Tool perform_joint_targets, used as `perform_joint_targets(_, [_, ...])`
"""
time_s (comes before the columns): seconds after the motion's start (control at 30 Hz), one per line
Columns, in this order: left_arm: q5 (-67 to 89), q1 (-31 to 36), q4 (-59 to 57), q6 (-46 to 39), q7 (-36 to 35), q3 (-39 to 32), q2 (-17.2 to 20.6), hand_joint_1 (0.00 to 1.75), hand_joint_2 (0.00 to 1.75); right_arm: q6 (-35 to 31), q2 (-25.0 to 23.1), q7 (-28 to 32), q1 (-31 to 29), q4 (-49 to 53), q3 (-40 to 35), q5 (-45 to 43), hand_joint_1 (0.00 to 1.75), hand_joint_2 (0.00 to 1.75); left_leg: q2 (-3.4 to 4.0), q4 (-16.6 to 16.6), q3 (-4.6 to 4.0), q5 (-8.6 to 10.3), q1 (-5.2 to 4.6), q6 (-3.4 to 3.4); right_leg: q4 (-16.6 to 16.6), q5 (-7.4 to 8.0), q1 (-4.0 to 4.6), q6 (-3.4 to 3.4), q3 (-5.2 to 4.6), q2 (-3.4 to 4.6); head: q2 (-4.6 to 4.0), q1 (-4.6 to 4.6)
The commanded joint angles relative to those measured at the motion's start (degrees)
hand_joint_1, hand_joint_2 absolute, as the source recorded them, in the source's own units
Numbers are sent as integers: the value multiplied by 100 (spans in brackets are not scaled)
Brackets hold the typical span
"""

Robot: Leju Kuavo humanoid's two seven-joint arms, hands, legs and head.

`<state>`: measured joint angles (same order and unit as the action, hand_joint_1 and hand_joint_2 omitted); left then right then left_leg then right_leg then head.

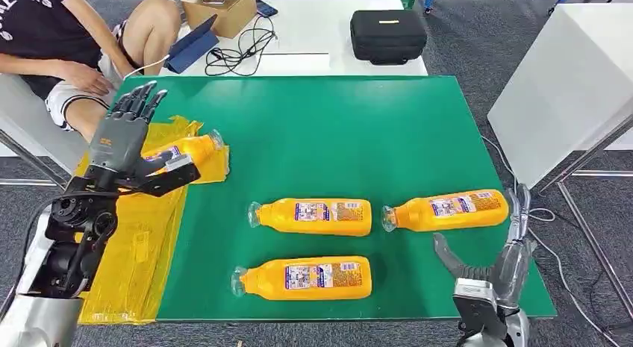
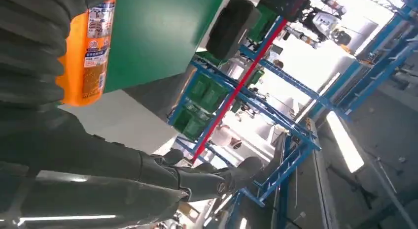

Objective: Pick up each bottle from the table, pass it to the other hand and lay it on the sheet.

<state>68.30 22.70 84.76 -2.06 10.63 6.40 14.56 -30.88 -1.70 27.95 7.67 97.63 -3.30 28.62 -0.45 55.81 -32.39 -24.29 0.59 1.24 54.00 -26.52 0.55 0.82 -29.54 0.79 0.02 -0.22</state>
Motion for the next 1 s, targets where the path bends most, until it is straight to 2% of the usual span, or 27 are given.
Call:
perform_joint_targets(0.03, [-2316,-1172,813,-39,1558,164,-696,0,175,313,403,-1743,-576,-482,631,3613,0,175,19,-14,29,-6,-9,4,-15,0,-9,12,23,11,0,-2])
perform_joint_targets(0.07, [-2668,-1327,864,47,1680,215,-910,0,175,607,470,-1858,-586,-431,662,3830,0,175,19,-21,44,-9,-12,7,-25,-2,-12,18,41,8,0,0])
perform_joint_targets(0.13, [-3583,-1558,928,553,1860,360,-1230,0,175,1706,773,-2358,-649,-468,591,4826,0,175,2,-18,34,-5,-14,9,-23,-4,-16,17,33,-9,0,0])
perform_joint_targets(0.23, [-3527,-1675,820,634,1900,698,-1272,0,175,3126,1163,-2494,-683,-703,405,5151,0,175,-13,-7,21,-5,-18,9,-19,-6,-20,17,25,-20,0,2])
perform_joint_targets(0.3, [-3499,-1611,527,754,2054,926,-1295,0,175,3434,1450,-2430,-606,-974,320,5071,0,175,-5,-6,13,-5,-24,8,-14,-2,-25,11,13,-10,0,0])
perform_joint_targets(0.37, [-3491,-1554,413,731,2087,968,-1322,0,175,3415,1529,-2400,-574,-1082,336,5009,0,175,-15,-9,15,-3,-31,7,-18,-2,-27,11,19,-21,0,2])
perform_joint_targets(0.47, [-3578,-1532,412,783,2106,946,-1376,0,175,3941,1888,-2220,-601,-1311,93,4599,0,175,-18,-6,21,-8,-35,7,-20,-6,-28,15,29,-29,0,-2])
perform_joint_targets(0.6, [-3749,-1509,383,880,2148,886,-1343,0,175,4170,1950,-2144,-658,-1594,55,4315,0,175,-8,-7,21,-8,-34,5,-18,-4,-27,11,23,-18,0,0])
perform_joint_targets(0.83, [-3856,-1497,329,958,2160,779,-1404,0,175,4111,1853,-2187,-926,-1912,43,4317,0,175,4,-6,15,-7,-29,6,-14,1,-21,8,13,-4,0,-2])
perform_joint_targets(0.97, [-3890,-1437,124,1048,2187,714,-1499,0,175,3670,1803,-2321,-1114,-1947,134,4547,0,175,2,-5,9,-4,-31,6,-9,1,-23,8,5,-6,0,-2])
perform_joint_targets(1.0, [-3897,-1429,86,975,2167,641,-1508,0,175,3554,1803,-2330,-1166,-1881,148,4585,0,175,10,-4,30,-13,-30,4,-13,-3,-22,15,27,-6,0,-2])
